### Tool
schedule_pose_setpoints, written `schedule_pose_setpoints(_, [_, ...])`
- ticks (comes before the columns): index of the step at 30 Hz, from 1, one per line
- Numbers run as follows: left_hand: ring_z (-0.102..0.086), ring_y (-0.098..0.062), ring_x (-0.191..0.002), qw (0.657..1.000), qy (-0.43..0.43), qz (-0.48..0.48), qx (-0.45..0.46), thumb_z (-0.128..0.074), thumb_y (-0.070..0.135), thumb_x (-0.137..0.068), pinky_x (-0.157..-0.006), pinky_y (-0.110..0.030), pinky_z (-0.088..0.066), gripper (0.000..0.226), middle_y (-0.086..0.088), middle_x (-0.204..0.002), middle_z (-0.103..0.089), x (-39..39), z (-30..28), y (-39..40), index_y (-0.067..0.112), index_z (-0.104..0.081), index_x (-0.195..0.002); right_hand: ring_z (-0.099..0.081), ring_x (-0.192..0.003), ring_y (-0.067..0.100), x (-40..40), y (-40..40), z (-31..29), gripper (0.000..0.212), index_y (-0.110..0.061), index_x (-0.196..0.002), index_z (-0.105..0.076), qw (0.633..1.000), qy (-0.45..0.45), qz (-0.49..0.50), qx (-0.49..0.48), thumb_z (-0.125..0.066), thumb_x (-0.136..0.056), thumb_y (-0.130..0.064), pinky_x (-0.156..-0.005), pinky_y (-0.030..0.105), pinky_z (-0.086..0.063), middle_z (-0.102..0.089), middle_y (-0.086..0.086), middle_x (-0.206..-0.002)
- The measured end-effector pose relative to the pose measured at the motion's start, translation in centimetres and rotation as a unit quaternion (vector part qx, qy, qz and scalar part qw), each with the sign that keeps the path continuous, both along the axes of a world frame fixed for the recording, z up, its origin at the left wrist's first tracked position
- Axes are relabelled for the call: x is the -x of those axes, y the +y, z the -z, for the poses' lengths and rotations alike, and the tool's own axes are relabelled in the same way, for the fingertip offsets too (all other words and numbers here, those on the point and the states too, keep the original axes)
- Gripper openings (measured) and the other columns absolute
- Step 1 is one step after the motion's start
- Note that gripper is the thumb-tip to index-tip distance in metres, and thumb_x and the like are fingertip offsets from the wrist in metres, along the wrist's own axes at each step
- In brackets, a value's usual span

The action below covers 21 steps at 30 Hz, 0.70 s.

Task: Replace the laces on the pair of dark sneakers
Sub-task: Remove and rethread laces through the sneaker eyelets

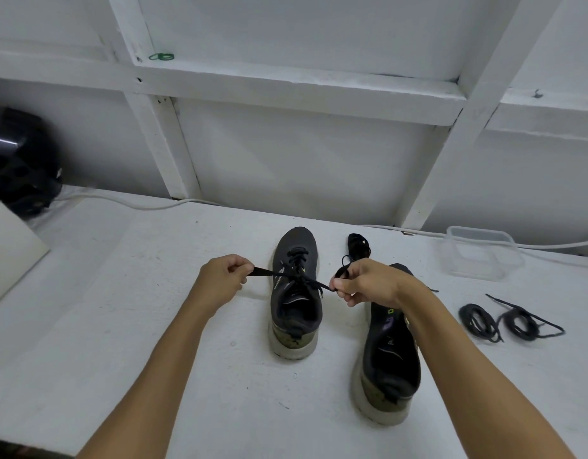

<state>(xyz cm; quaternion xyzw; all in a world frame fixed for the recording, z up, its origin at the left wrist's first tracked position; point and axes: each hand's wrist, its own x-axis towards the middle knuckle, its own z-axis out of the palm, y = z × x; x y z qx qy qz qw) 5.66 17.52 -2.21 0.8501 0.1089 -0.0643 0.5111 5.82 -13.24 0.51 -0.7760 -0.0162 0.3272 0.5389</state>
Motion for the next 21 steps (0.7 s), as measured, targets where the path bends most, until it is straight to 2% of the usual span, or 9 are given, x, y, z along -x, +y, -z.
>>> schedule_pose_setpoints(6, [-0.066,-0.014,-0.075,1.0,0.012,-0.019,0.009,-0.064,0.022,-0.096,-0.069,-0.026,-0.056,0.013,-0.001,-0.081,-0.07,0.4,1.0,-0.3,0.023,-0.072,-0.086,-0.062,-0.067,0.011,-0.1,-0.4,0.6,0.02,-0.007,-0.085,-0.07,1.0,0.03,0.0,0.008,-0.062,-0.101,-0.016,-0.072,0.025,-0.056,-0.065,0.0,-0.073])
schedule_pose_setpoints(9, [-0.068,-0.015,-0.079,0.999,0.003,-0.032,0.029,-0.064,0.022,-0.096,-0.07,-0.026,-0.056,0.012,0.0,-0.084,-0.071,0.6,1.1,-1.0,0.025,-0.072,-0.087,-0.065,-0.066,0.008,-0.2,0.3,0.4,0.019,-0.006,-0.086,-0.069,0.998,0.004,0.06,0.015,-0.065,-0.1,-0.019,-0.068,0.025,-0.058,-0.067,0.003,-0.075])
schedule_pose_setpoints(11, [-0.07,-0.014,-0.085,0.999,0.003,-0.022,0.039,-0.063,0.028,-0.098,-0.073,-0.028,-0.057,0.009,0.002,-0.093,-0.071,0.8,0.9,-1.6,0.028,-0.071,-0.097,-0.066,-0.065,0.008,-0.3,1.1,0.1,0.018,-0.005,-0.103,-0.069,0.991,-0.015,0.135,0.018,-0.066,-0.099,-0.022,-0.065,0.027,-0.061,-0.069,0.008,-0.085])
schedule_pose_setpoints(12, [-0.069,-0.014,-0.088,0.999,0.008,-0.011,0.036,-0.061,0.032,-0.098,-0.075,-0.029,-0.057,0.011,0.005,-0.099,-0.07,0.9,0.8,-1.8,0.03,-0.069,-0.105,-0.068,-0.066,0.01,-0.3,1.4,-0.1,0.027,-0.005,-0.119,-0.064,0.985,-0.013,0.174,0.018,-0.066,-0.099,-0.023,-0.064,0.028,-0.061,-0.071,0.01,-0.09])
schedule_pose_setpoints(14, [-0.063,-0.013,-0.1,1.0,0.004,-0.003,-0.016,-0.058,0.04,-0.099,-0.086,-0.031,-0.051,0.026,0.009,-0.112,-0.064,1.3,0.7,-2.1,0.033,-0.06,-0.124,-0.073,-0.07,0.016,0.0,1.9,-0.3,0.061,-0.003,-0.15,-0.041,0.974,-0.001,0.225,0.038,-0.066,-0.099,-0.028,-0.061,0.028,-0.06,-0.073,0.012,-0.095])
schedule_pose_setpoints(15, [-0.058,-0.012,-0.105,0.999,-0.007,-0.007,-0.049,-0.056,0.042,-0.099,-0.089,-0.03,-0.046,0.03,0.01,-0.115,-0.061,1.5,0.6,-2.3,0.032,-0.058,-0.128,-0.075,-0.072,0.018,0.3,2.1,-0.5,0.068,-0.002,-0.154,-0.034,0.973,0.001,0.225,0.057,-0.064,-0.1,-0.029,-0.062,0.028,-0.06,-0.073,0.013,-0.096])
schedule_pose_setpoints(17, [-0.06,-0.01,-0.105,0.998,-0.014,0.001,-0.058,-0.055,0.044,-0.099,-0.085,-0.026,-0.043,0.024,0.014,-0.112,-0.062,2.2,0.2,-2.8,0.033,-0.063,-0.12,-0.077,-0.074,0.017,0.9,2.8,-0.9,0.053,-0.002,-0.147,-0.046,0.979,0.006,0.186,0.079,-0.059,-0.103,-0.029,-0.064,0.032,-0.062,-0.072,0.012,-0.1])
schedule_pose_setpoints(19, [-0.063,-0.006,-0.101,0.999,0.015,0.043,-0.027,-0.055,0.05,-0.097,-0.077,-0.025,-0.047,0.014,0.021,-0.106,-0.065,2.8,0.0,-3.5,0.042,-0.065,-0.104,-0.077,-0.08,0.016,1.6,3.5,-1.4,0.04,-0.004,-0.135,-0.06,0.989,0.026,0.121,0.078,-0.057,-0.104,-0.029,-0.064,0.035,-0.064,-0.07,0.009,-0.109])
schedule_pose_setpoints(21, [-0.063,-0.002,-0.102,0.996,0.045,0.075,0.02,-0.06,0.057,-0.092,-0.081,-0.027,-0.053,0.015,0.025,-0.108,-0.064,3.6,-0.2,-4.1,0.047,-0.063,-0.102,-0.074,-0.094,0.019,2.2,4.1,-1.5,0.038,-0.009,-0.134,-0.061,0.994,0.052,0.074,0.063,-0.058,-0.102,-0.029,-0.065,0.035,-0.063,-0.068,0.005,-0.119])
